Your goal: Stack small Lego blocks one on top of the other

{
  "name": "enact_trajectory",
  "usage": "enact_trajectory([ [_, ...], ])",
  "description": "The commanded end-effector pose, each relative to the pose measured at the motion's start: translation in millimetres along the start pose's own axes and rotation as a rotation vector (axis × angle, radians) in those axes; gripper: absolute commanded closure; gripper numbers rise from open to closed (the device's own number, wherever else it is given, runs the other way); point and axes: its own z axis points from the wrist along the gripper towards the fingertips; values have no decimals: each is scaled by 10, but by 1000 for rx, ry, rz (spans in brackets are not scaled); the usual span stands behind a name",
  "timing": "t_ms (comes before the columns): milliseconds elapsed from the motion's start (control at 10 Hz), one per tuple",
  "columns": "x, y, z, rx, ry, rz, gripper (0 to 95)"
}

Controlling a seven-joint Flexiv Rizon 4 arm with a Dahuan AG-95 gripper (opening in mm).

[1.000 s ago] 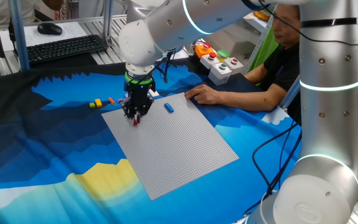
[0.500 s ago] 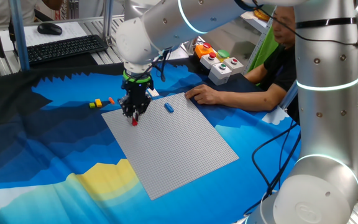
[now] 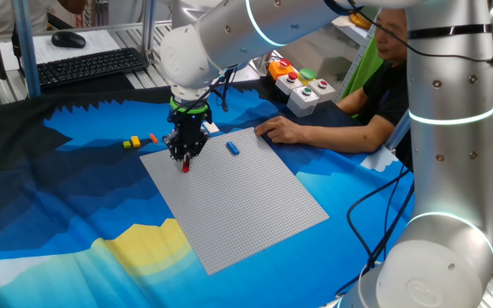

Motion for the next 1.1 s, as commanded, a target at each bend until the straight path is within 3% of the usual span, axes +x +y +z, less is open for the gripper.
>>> enact_trajectory([
  [100,2,-3,5,2,-1,1,950],
  [1100,17,10,-3,-4,5,7,950],
])
